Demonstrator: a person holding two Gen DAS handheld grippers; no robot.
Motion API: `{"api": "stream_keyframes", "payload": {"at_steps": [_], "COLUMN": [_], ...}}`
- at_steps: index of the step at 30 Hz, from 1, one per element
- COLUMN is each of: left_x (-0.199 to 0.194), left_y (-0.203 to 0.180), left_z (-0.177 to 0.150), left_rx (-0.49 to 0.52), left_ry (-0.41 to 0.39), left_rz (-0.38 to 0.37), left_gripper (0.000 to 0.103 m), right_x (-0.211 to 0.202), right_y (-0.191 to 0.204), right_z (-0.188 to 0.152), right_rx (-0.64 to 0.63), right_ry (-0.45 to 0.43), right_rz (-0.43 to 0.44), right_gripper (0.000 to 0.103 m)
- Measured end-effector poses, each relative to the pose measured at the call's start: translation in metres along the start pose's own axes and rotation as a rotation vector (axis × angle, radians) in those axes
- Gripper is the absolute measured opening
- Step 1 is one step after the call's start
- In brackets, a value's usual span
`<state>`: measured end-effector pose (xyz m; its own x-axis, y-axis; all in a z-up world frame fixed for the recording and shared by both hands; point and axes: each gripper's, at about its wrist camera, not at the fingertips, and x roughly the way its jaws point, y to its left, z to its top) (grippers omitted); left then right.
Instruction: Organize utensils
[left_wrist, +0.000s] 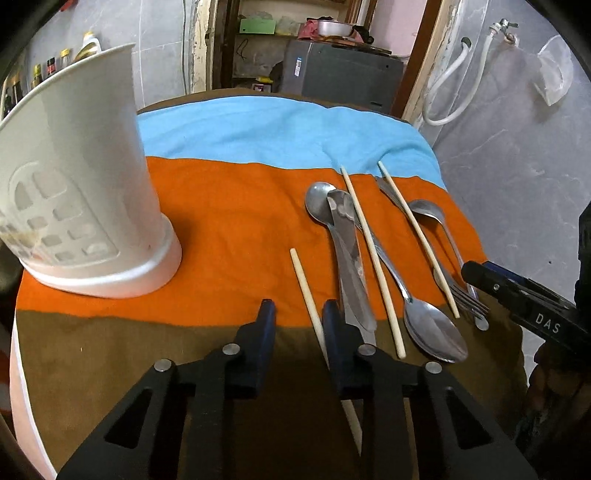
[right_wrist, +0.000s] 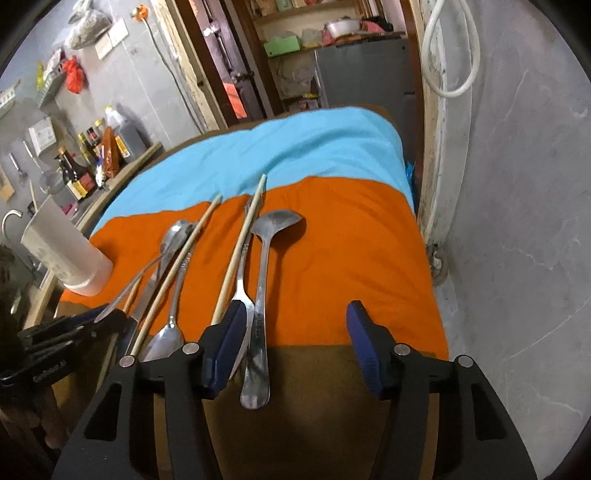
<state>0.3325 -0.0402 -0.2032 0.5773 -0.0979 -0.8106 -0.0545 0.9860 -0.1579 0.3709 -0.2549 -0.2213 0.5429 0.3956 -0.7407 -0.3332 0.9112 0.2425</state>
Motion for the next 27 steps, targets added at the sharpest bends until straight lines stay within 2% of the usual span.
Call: {"api": "stream_keyframes", "payload": {"at_steps": [7,10,12,15,16,18,19,21,23,27], "left_x": [0.011,0.018,0.021,0.023,0.023,0.023,0.023,0.025,0.023,0.013], "left_y": [-0.001,-0.005,-0.006,-0.008,-0.009,-0.011,-0.011,-0.012,-0.012,-0.010], "left_z": [0.008,0.014,0.017,0.018,0.017,0.017,0.017,0.017,0.016,0.009], "left_rx": [0.013,0.058,0.073,0.089,0.096,0.104,0.103,0.098,0.090,0.053], "left_ry": [0.012,0.049,0.067,0.077,0.077,0.082,0.086,0.092,0.095,0.078], "left_rz": [0.034,0.046,0.051,0.065,0.071,0.074,0.069,0.061,0.040,-0.032], "left_gripper": [0.020,0.021,0.021,0.020,0.019,0.015,0.009,0.007,0.002,0.002], "right_x": [0.022,0.034,0.041,0.050,0.052,0.051,0.051,0.048,0.047,0.041], "right_y": [0.006,0.011,0.015,0.027,0.033,0.036,0.035,0.033,0.031,0.028], "right_z": [0.021,0.034,0.041,0.046,0.046,0.046,0.046,0.046,0.045,0.041], "right_rx": [-0.033,-0.073,-0.099,-0.151,-0.176,-0.170,-0.160,-0.134,-0.112,-0.063], "right_ry": [0.017,0.053,0.085,0.124,0.133,0.131,0.130,0.130,0.132,0.110], "right_rz": [-0.033,-0.049,-0.057,-0.118,-0.153,-0.160,-0.162,-0.150,-0.131,-0.086], "right_gripper": [0.044,0.043,0.050,0.050,0.048,0.037,0.032,0.014,0.008,0.003]}}
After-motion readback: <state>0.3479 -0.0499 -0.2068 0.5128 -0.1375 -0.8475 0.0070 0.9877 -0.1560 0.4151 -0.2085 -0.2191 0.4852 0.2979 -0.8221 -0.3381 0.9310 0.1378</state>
